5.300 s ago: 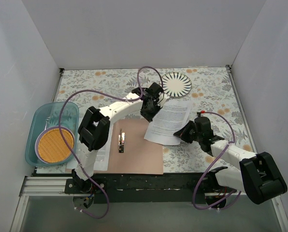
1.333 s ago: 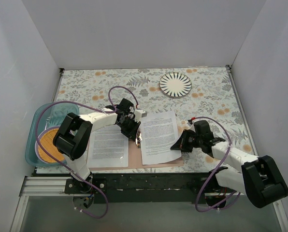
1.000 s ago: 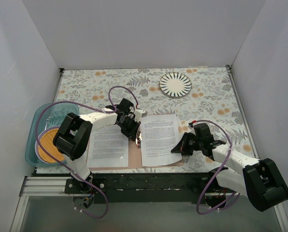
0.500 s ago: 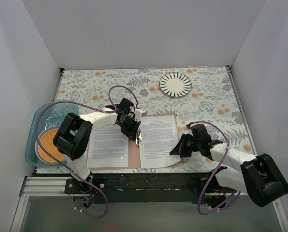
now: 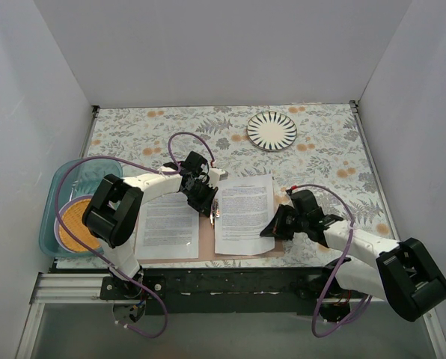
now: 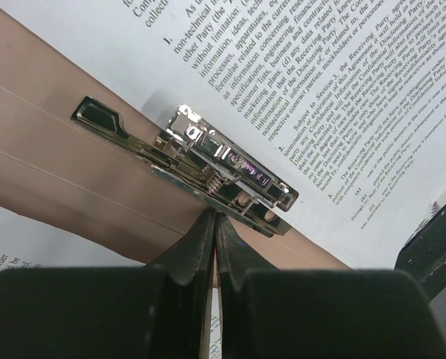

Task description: Put the files into the folder

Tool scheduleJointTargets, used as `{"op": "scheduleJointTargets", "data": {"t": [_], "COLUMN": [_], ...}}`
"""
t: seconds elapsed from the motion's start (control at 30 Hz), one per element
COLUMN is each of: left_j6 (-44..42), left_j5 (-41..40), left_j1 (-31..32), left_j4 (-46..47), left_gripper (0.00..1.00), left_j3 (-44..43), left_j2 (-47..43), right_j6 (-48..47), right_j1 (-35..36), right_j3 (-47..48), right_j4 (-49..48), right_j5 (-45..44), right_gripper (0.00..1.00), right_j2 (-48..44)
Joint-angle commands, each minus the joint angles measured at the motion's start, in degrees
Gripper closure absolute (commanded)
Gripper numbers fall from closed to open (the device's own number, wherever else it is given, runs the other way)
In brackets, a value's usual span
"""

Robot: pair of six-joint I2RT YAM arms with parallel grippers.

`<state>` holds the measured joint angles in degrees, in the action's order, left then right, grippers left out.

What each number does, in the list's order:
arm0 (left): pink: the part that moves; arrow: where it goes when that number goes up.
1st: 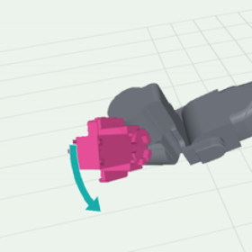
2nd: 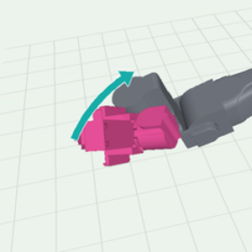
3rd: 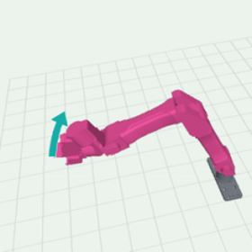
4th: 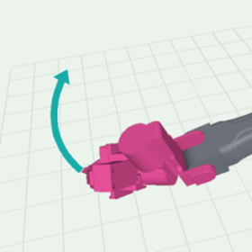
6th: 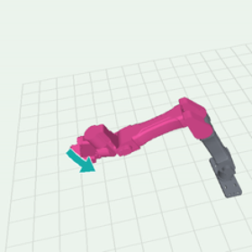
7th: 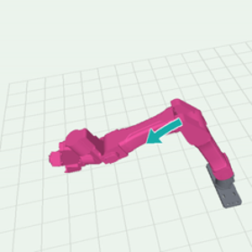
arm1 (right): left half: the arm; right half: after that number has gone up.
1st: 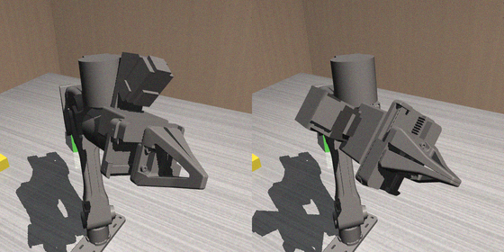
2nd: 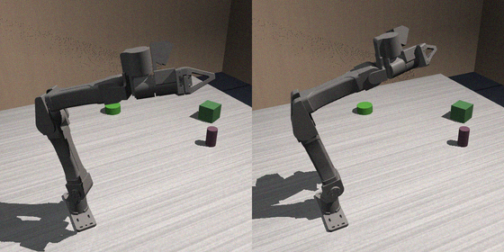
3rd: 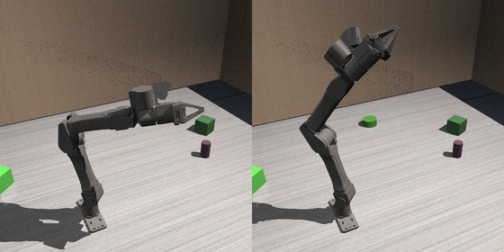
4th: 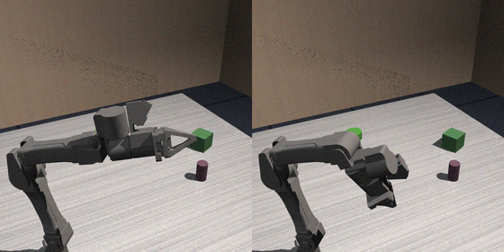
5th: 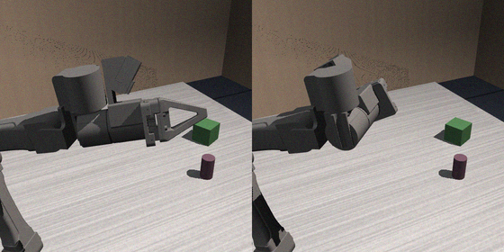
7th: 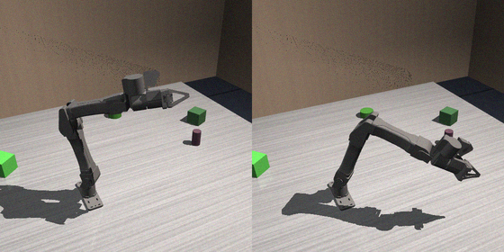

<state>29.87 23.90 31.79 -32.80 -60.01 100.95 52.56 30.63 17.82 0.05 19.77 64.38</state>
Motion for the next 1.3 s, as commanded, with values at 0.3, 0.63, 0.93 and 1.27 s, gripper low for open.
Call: {"op": "scheduleJointTargets", "data": {"t": [0.3,0.63,0.93,1.27], "left_j6": [-1.7,-1.8,-1.9,-1.9], "left_j5": [-3.5,-4.0,-4.4,-4.4], "left_j1": [0.1,0.1,0.0,0.0], "left_j4": [-0.1,-0.1,-0.4,-0.5], "left_gripper": [1.00,1.00,1.00,1.00], "left_j3": [0.3,0.2,0.3,-0.1], "left_j2": [0.0,-0.5,-0.9,-0.8], "right_j6": [-4.7,-7.9,-11.7,-13.1], "right_j1": [0.3,0.3,0.3,0.3], "right_j3": [6.3,6.3,8.4,9.6], "right_j4": [3.5,4.4,6.8,7.5], "right_j5": [-2.3,-0.6,0.5,1.0], "right_gripper": [0.99,0.99,0.99,0.73], "right_j2": [1.5,3.0,4.8,6.4]}}
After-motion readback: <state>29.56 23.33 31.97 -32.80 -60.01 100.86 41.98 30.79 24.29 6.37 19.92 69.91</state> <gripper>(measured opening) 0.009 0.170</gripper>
